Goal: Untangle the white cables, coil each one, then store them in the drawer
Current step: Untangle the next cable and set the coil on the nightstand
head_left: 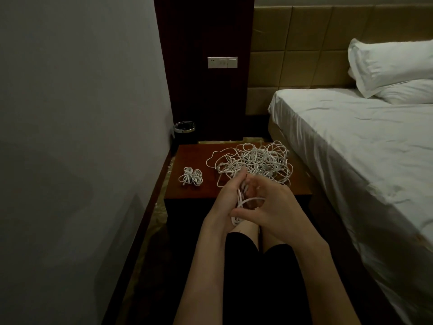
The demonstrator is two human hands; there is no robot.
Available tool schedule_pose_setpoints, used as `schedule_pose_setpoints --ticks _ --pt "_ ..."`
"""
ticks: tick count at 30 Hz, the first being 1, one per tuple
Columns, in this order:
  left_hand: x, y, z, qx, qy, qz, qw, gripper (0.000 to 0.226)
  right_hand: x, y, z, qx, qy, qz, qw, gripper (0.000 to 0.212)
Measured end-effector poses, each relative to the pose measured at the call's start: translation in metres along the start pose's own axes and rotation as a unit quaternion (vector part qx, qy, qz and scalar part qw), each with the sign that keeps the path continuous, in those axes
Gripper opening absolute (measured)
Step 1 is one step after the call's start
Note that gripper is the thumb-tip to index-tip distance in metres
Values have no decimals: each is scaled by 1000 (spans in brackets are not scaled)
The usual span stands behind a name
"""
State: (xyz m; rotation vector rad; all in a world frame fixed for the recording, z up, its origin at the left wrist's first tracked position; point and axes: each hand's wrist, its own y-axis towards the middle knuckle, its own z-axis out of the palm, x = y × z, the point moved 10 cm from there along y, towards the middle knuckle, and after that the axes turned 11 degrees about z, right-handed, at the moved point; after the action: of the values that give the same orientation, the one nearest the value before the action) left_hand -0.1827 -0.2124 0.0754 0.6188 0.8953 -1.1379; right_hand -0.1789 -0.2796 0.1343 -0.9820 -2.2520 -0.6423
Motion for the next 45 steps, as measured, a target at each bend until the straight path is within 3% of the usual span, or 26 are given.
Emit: schedule_pose_setpoints --ticks 7,11,14,17,21,25,28,32,36,38,41,45 --pt "6 1 -8 20 131 -36 991 35 -5 0 3 38 42 20 998 37" --pt "4 0 0 52 188 -29 980 39 -8 1 4 39 54 27 997 38" --pt "6 -2 3 68 173 -41 982 44 -11 2 8 77 94 38 992 35" --pt "14 -10 14 121 98 -70 985 50 -11 -1 2 137 217 6 967 16" --pt "18 -16 27 154 31 -86 984 57 -13 0 -17 71 271 -21 960 5" --pt "20 -19 31 190 38 -85 977 33 -21 4 -26 -26 247 -11 969 15" --pt "22 -23 33 227 38 -80 970 20 -30 7 -20 -15 277 18 960 18" --pt "23 -29 38 271 -6 -99 957 17 -38 5 -19 45 383 67 920 14" --pt "27 -32 45 297 20 -103 949 33 -34 4 -36 -43 338 25 940 7" --pt "28 -31 47 298 31 -95 949 39 -30 5 -38 -86 313 10 946 6" --pt "17 -25 39 266 17 -51 963 43 -32 6 -32 -77 319 21 944 4" --pt "-9 -5 7 139 -19 51 989 43 -52 7 -36 -96 301 72 946 6"
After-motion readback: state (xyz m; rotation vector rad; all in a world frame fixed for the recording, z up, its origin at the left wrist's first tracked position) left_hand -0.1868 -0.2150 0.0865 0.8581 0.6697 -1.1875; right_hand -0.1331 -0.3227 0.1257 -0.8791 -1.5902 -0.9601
